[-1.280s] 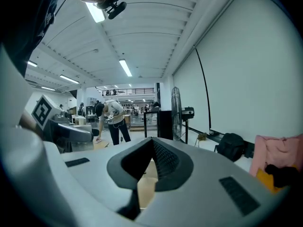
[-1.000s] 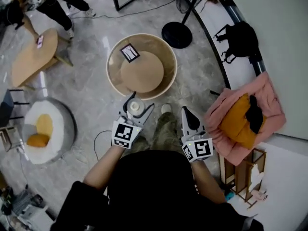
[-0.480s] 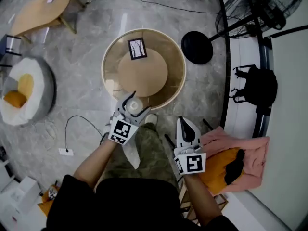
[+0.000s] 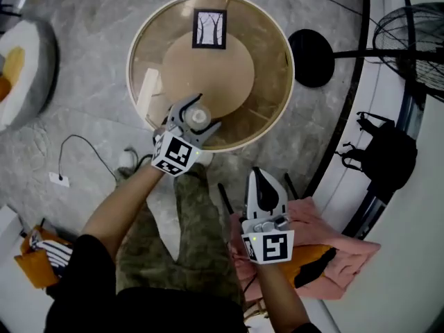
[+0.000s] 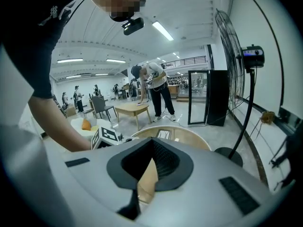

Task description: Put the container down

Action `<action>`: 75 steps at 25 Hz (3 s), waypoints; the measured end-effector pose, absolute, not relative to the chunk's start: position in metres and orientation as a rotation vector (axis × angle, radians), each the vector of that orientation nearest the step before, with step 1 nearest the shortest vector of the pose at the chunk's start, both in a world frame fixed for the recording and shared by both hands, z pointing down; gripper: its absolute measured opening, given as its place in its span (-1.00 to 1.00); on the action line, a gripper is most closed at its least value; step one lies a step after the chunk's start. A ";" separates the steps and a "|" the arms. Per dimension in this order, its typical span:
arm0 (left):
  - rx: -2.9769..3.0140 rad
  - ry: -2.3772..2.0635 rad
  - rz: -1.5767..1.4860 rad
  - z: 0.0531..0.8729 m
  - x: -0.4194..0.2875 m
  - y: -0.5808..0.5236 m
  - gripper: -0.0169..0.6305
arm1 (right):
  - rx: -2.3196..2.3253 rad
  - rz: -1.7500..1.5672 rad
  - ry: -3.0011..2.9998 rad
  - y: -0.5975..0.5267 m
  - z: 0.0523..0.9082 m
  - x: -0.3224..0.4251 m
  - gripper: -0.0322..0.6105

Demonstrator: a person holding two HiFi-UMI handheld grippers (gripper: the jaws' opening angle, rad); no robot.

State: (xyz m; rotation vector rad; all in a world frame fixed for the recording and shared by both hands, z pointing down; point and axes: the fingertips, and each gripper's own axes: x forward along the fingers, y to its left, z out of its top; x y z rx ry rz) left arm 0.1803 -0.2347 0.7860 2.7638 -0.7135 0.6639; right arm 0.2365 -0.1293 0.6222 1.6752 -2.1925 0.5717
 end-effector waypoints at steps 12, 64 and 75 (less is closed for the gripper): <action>2.714 -0.847 0.666 0.882 0.183 -0.266 0.13 | 1.598 0.719 -2.143 -0.126 0.717 0.240 -0.83; 2.522 -0.869 0.378 0.714 0.036 -0.204 0.31 | 1.742 0.638 -2.234 -0.145 0.601 0.184 -0.83; 2.444 -1.165 0.168 0.445 -0.089 -0.185 -0.31 | 1.710 0.455 -2.358 -0.170 0.434 0.084 -0.83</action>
